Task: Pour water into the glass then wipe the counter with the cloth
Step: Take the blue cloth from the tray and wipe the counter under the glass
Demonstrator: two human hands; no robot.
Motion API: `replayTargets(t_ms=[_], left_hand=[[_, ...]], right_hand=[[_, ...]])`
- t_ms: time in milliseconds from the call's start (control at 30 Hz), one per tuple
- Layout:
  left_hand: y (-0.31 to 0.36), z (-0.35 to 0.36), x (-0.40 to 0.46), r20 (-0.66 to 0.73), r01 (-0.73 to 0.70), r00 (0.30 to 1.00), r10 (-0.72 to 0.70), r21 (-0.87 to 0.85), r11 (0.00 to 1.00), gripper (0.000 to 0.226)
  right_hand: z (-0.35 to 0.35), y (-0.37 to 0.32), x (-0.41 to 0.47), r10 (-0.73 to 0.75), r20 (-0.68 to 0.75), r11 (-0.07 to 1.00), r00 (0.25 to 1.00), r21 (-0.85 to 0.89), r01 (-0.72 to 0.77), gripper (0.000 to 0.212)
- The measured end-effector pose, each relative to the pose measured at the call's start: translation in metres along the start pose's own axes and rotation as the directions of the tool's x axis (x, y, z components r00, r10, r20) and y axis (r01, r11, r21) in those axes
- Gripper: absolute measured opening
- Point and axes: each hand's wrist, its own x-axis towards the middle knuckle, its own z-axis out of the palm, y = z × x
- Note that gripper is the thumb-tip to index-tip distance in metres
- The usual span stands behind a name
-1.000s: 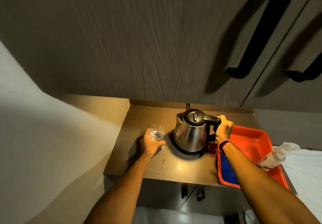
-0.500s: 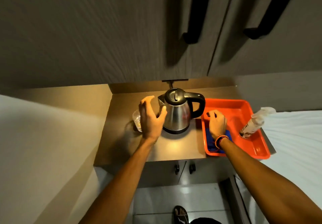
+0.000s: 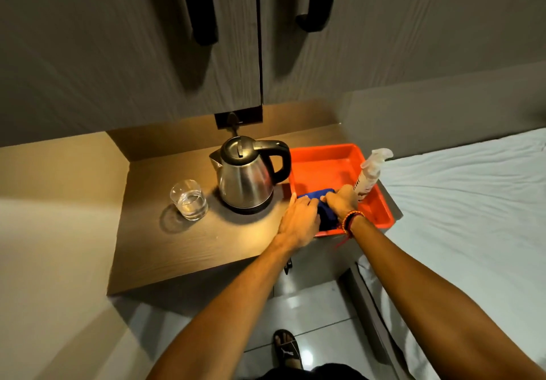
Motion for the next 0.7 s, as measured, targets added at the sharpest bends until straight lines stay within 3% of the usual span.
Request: replayTargets(t_ms=[33,67,133,167,233,300,333,367,433,567,633,700], left_hand=[[-0.001,-0.002,0.0,-0.048,0.023,0.998,-0.03,-0.126,0.992,0.026],[-0.003,-0.004,-0.003,-0.099,0.056,0.991,-0.085,-0.262,0.963,0.027],[-0.004,-0.009,-0.007,-0.172,0.142,0.947,-0.271,-0.532,0.835,0.031],[-0.007,-0.012,-0.01,-0.171,0.184,0.904,-0.392,-0.673,0.717,0.034],[-0.013,-0.022,-0.012,-0.052,0.206,0.826,-0.562,-0.899,0.386,0.038],[-0.027,-0.031,-0.021,0.06,0.139,0.778,-0.626,-0.987,0.078,0.027],[-0.038,-0.034,-0.03,0.072,0.092,0.742,-0.667,-0.996,-0.006,0.017],[-0.049,-0.035,-0.041,0.069,0.07,0.696,-0.715,-0.997,-0.029,0.01],[-0.074,-0.034,-0.073,0.006,0.097,0.596,-0.803,-0.993,0.064,0.012],[-0.12,-0.023,-0.137,-0.109,0.386,0.433,-0.895,-0.875,0.293,0.038],[-0.136,-0.022,-0.155,-0.13,0.565,0.393,-0.91,-0.747,0.35,0.031],[-0.147,-0.027,-0.166,-0.14,0.691,0.401,-0.905,-0.602,0.4,0.029]], right_hand=[[-0.001,-0.005,-0.003,-0.028,-0.039,0.998,0.999,0.059,0.031,0.009],[-0.001,-0.011,-0.009,-0.07,-0.092,0.992,0.993,0.094,0.079,0.013],[0.001,-0.026,-0.023,-0.19,-0.203,0.968,0.961,0.122,0.217,0.014],[0.007,-0.034,-0.031,-0.261,-0.242,0.945,0.934,0.131,0.298,0.014],[0.017,-0.051,-0.047,-0.363,-0.276,0.884,0.89,0.199,0.422,0.019],[0.032,-0.066,-0.064,-0.38,-0.235,0.824,0.894,0.354,0.443,0.023],[0.043,-0.071,-0.072,-0.364,-0.187,0.803,0.912,0.433,0.409,0.023],[0.055,-0.072,-0.078,-0.332,-0.132,0.793,0.934,0.497,0.352,0.021],[0.086,-0.065,-0.091,-0.29,-0.023,0.819,0.957,0.512,0.261,0.022],[0.148,-0.04,-0.118,-0.309,0.113,0.907,0.944,0.334,0.257,0.031],[0.17,-0.034,-0.126,-0.369,0.153,0.918,0.917,0.212,0.335,0.038],[0.186,-0.033,-0.132,-0.414,0.222,0.91,0.883,0.116,0.397,0.047]])
